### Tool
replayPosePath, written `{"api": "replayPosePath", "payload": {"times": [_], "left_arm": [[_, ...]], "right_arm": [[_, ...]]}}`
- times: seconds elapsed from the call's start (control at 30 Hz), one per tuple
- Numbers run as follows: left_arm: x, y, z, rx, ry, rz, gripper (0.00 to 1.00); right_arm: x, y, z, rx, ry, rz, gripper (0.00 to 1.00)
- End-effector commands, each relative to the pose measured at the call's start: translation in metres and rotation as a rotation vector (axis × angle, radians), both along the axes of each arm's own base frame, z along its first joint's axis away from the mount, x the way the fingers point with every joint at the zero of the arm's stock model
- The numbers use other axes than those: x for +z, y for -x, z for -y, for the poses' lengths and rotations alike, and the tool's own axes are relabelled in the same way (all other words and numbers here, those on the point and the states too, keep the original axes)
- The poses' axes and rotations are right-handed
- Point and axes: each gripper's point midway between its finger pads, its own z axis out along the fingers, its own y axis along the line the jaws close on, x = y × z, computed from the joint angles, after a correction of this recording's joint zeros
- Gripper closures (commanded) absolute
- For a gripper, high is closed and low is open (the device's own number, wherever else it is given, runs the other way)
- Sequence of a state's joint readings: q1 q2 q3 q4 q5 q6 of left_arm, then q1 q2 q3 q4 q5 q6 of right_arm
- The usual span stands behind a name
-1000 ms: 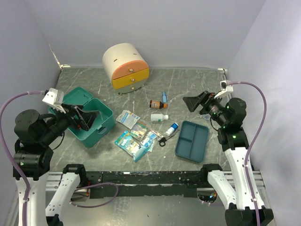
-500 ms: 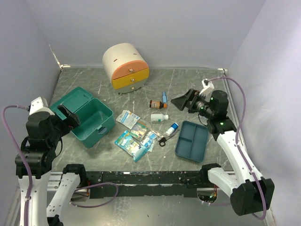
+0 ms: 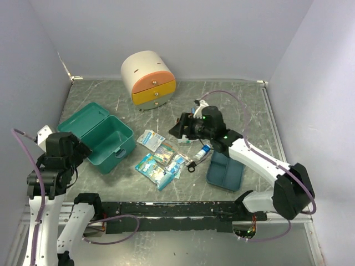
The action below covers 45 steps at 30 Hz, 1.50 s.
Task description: Organize the medicine kit
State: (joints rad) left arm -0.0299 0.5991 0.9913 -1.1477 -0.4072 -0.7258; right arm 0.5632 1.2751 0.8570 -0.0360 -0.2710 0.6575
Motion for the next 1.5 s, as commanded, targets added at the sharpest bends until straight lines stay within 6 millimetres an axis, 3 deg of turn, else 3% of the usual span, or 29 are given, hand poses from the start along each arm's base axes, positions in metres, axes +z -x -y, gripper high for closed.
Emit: {"api": "replayPosePath", "payload": {"times": [0.0,0.13,0.37,0.6,0.9,1.0,1.13,1.3,1.33,1.47], "left_arm": [[-0.003,-0.014,0.012,0.009,0.088,0.05,0.06],[-0.026,-0.033,0.024,0.009,0.165,0.024,0.08],[-0.043,-0.048,-0.004,0.157,0.065,-0.046,0.08],[-0.081,-0.054,0.0,0.183,0.097,-0.092,0.19],[-0.078,-0.057,-0.003,0.181,0.075,-0.097,0.15],[-0.078,-0.062,0.001,0.148,0.084,-0.092,0.14],[-0.076,-0.067,0.004,0.113,0.084,-0.095,0.14],[-0.074,-0.076,0.009,0.047,0.073,-0.102,0.14],[-0.074,-0.078,0.011,0.032,0.072,-0.106,0.15],[-0.077,-0.086,0.015,-0.016,0.069,-0.121,0.15]], "right_arm": [[0.019,-0.012,-0.034,-0.024,0.018,0.093,0.26],[0.016,-0.012,-0.056,-0.025,0.025,0.099,0.27],[0.007,-0.018,-0.09,-0.003,0.095,0.118,0.27],[-0.004,-0.031,-0.141,0.027,0.183,0.149,0.28],[-0.045,-0.043,-0.194,0.08,0.315,0.142,0.29],[-0.072,-0.046,-0.19,0.051,0.385,0.103,0.3],[-0.09,-0.047,-0.172,-0.009,0.458,0.068,0.34],[-0.1,-0.036,-0.151,-0.042,0.503,0.036,0.35],[-0.091,-0.034,-0.147,-0.05,0.493,0.041,0.35],[-0.09,-0.022,-0.135,-0.061,0.503,0.02,0.36]]}}
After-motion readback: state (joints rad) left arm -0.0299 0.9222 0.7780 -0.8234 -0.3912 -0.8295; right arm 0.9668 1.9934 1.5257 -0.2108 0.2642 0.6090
